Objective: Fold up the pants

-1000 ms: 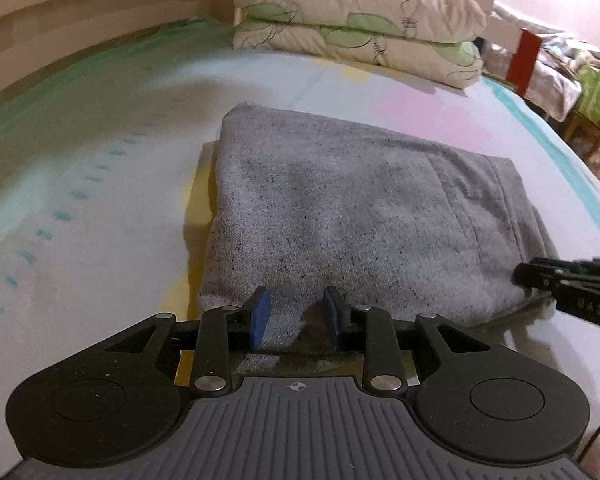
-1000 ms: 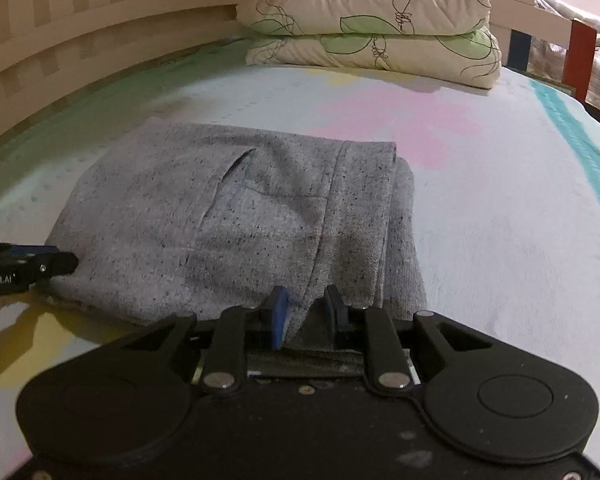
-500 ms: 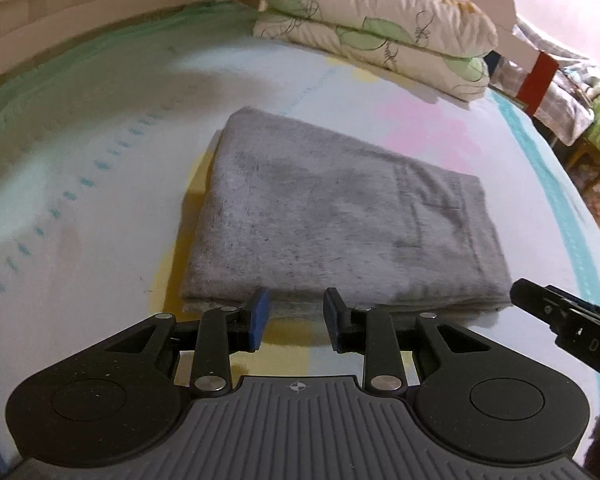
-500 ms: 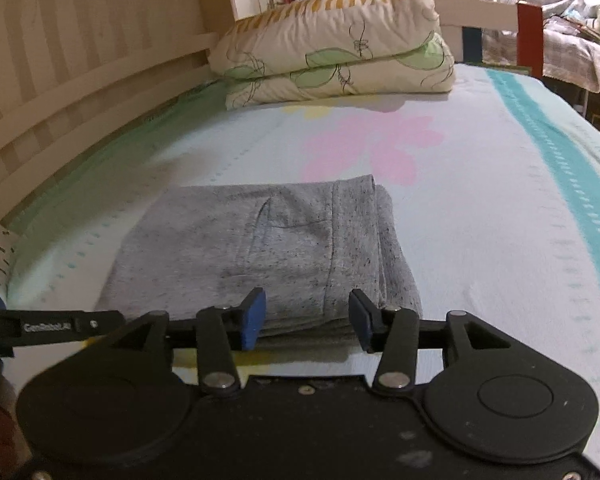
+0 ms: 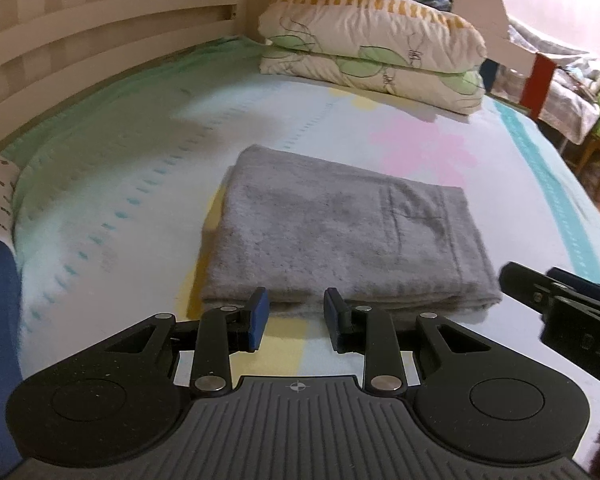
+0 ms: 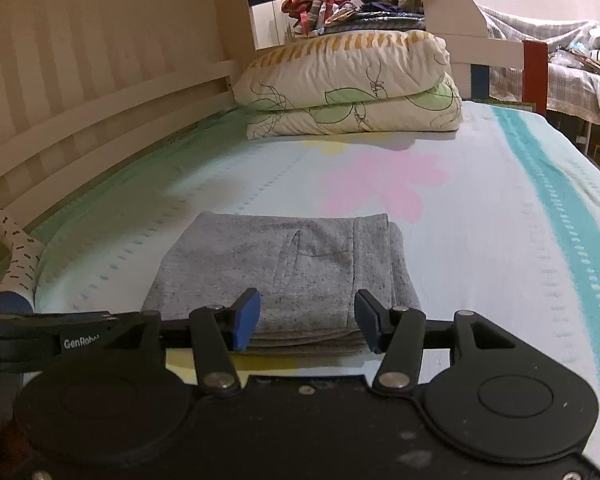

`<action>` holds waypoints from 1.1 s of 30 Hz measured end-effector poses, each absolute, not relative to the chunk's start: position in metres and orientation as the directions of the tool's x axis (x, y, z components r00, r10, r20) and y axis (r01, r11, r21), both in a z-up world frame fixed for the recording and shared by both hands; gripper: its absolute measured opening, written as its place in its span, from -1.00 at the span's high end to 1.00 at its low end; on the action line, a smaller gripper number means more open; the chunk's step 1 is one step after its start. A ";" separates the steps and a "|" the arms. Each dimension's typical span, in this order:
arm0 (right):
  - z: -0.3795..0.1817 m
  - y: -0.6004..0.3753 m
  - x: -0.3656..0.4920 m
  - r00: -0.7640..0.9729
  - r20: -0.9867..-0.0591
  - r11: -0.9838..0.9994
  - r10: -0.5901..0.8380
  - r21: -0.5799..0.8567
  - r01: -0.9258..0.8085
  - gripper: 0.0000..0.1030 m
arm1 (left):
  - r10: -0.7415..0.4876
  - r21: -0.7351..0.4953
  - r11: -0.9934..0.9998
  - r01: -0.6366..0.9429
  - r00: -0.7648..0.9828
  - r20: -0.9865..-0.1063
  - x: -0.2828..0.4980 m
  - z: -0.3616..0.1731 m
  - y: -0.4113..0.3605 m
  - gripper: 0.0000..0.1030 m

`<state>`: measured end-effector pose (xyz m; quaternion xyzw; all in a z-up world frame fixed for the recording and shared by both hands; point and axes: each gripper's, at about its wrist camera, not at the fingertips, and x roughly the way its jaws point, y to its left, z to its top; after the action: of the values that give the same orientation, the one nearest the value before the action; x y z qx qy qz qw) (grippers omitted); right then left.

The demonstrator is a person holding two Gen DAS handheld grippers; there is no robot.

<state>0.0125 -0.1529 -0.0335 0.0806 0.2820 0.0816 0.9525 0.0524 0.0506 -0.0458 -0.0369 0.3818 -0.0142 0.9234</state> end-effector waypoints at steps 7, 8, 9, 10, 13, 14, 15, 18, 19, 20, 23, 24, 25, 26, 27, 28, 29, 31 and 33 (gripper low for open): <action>-0.029 -0.149 0.007 0.828 -0.517 0.971 0.215 0.202 -0.126 -0.10 | -0.013 -0.020 1.000 -0.001 0.722 -0.692 0.045 -0.042 0.042 0.43; -0.028 -0.148 0.007 0.828 -0.517 0.971 0.218 0.203 -0.129 -0.10 | -0.007 -0.015 1.000 -0.005 0.724 -0.690 0.045 -0.041 0.041 0.43; -0.028 -0.148 0.007 0.828 -0.516 0.970 0.220 0.205 -0.130 -0.10 | -0.003 -0.012 1.000 -0.008 0.725 -0.688 0.044 -0.041 0.040 0.43; -0.028 -0.147 0.007 0.828 -0.515 0.970 0.222 0.206 -0.133 -0.10 | -0.001 -0.011 1.000 -0.009 0.726 -0.688 0.044 -0.041 0.040 0.43; -0.027 -0.146 0.006 0.826 -0.515 0.968 0.229 0.206 -0.140 -0.11 | 0.000 -0.011 1.000 -0.010 0.726 -0.688 0.044 -0.041 0.040 0.43; -0.027 -0.147 0.006 0.826 -0.515 0.968 0.231 0.207 -0.141 -0.11 | -0.002 -0.013 1.000 -0.009 0.726 -0.688 0.044 -0.041 0.040 0.43; -0.027 -0.147 0.006 0.826 -0.514 0.968 0.233 0.208 -0.143 -0.11 | -0.007 -0.014 1.000 -0.004 0.726 -0.688 0.045 -0.041 0.039 0.43; -0.027 -0.147 0.006 0.825 -0.515 0.967 0.234 0.209 -0.144 -0.11 | -0.014 -0.012 1.000 0.009 0.724 -0.689 0.044 -0.041 0.037 0.43; -0.027 -0.147 0.006 0.824 -0.515 0.967 0.235 0.210 -0.144 -0.11 | -0.017 -0.012 1.000 0.012 0.724 -0.690 0.044 -0.042 0.036 0.43; -0.027 -0.148 0.006 0.824 -0.516 0.967 0.234 0.210 -0.143 -0.11 | -0.017 -0.013 1.000 0.012 0.723 -0.691 0.044 -0.042 0.036 0.43; -0.027 -0.150 0.005 0.822 -0.518 0.966 0.238 0.211 -0.147 -0.12 | -0.015 -0.015 1.000 0.006 0.724 -0.690 0.045 -0.043 0.036 0.43; -0.028 -0.150 0.005 0.821 -0.519 0.966 0.239 0.212 -0.148 -0.12 | -0.013 -0.016 1.000 0.004 0.724 -0.689 0.045 -0.043 0.036 0.43; -0.028 -0.150 0.006 0.819 -0.520 0.966 0.240 0.213 -0.148 -0.12 | -0.013 -0.017 1.000 0.003 0.726 -0.688 0.045 -0.043 0.037 0.43; -0.028 -0.150 0.006 0.819 -0.521 0.966 0.241 0.213 -0.148 -0.12 | -0.014 -0.017 1.000 0.003 0.727 -0.687 0.045 -0.043 0.037 0.43; -0.028 -0.149 0.006 0.819 -0.521 0.966 0.240 0.213 -0.147 -0.12 | -0.013 -0.017 1.000 0.003 0.728 -0.685 0.046 -0.043 0.038 0.43; -0.028 -0.149 0.006 0.819 -0.521 0.966 0.240 0.213 -0.147 -0.12 | -0.013 -0.016 1.000 0.003 0.729 -0.685 0.046 -0.044 0.038 0.43; -0.028 -0.148 0.006 0.819 -0.522 0.966 0.240 0.214 -0.147 -0.12 | -0.013 -0.016 1.000 0.004 0.728 -0.685 0.046 -0.044 0.038 0.43; -0.029 -0.148 0.006 0.817 -0.523 0.965 0.242 0.214 -0.149 -0.12 | -0.015 -0.017 1.000 0.004 0.726 -0.687 0.046 -0.044 0.038 0.43; -0.030 -0.148 0.007 0.817 -0.524 0.965 0.242 0.214 -0.149 -0.12 | -0.019 -0.022 1.000 0.005 0.726 -0.687 0.046 -0.044 0.038 0.43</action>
<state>0.0066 -0.1479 -0.0296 0.0816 0.2846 0.1031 0.9496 0.0458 0.0380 -0.0440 -0.0091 0.3699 -0.0065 0.9290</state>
